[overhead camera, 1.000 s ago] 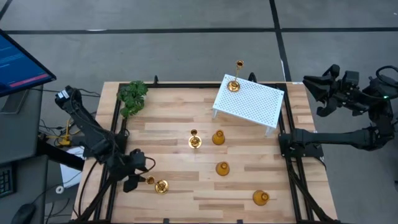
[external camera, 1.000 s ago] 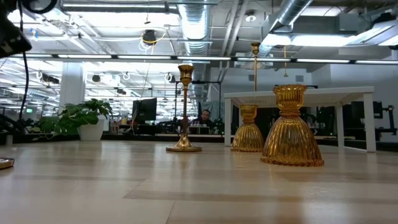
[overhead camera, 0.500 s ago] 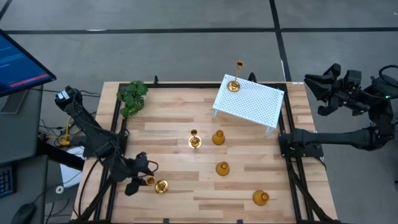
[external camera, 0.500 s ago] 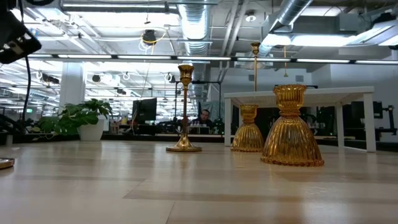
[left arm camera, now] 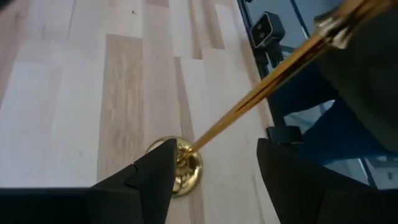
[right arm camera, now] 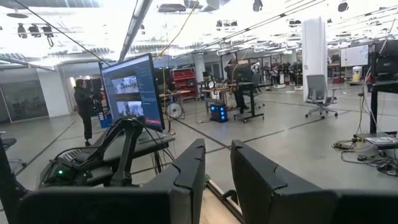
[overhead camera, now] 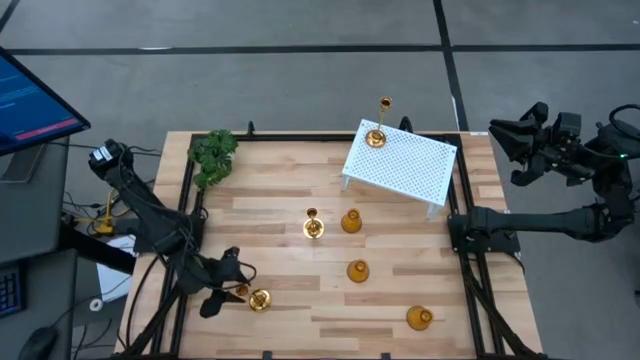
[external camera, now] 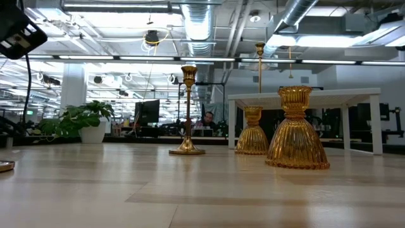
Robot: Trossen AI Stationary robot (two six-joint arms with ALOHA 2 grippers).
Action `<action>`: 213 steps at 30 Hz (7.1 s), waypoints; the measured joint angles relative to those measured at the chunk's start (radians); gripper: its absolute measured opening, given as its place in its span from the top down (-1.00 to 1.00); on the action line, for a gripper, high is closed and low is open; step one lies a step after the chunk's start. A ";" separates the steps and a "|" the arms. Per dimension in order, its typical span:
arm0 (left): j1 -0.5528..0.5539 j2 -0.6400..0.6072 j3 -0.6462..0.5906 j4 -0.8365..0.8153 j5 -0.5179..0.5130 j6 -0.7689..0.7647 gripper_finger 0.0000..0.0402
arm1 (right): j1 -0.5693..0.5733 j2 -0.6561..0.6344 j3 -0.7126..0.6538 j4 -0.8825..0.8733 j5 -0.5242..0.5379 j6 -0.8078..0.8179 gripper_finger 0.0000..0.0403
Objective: Pick & Place candle stick holders
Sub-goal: Put the bottom gold candle holder on the shelf aligned with the other gold candle holder
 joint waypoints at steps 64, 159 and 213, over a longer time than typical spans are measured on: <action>0.689 0.101 0.396 0.235 -0.131 0.144 0.92 | 0.000 0.000 0.000 -0.006 0.000 -0.011 0.65; 1.066 1.146 1.390 0.244 0.039 0.739 0.87 | 0.000 0.000 0.000 -0.048 0.000 0.000 0.65; 1.066 0.983 1.338 -0.062 0.024 0.783 0.59 | -0.008 0.341 -0.001 -0.366 0.215 -0.049 -0.18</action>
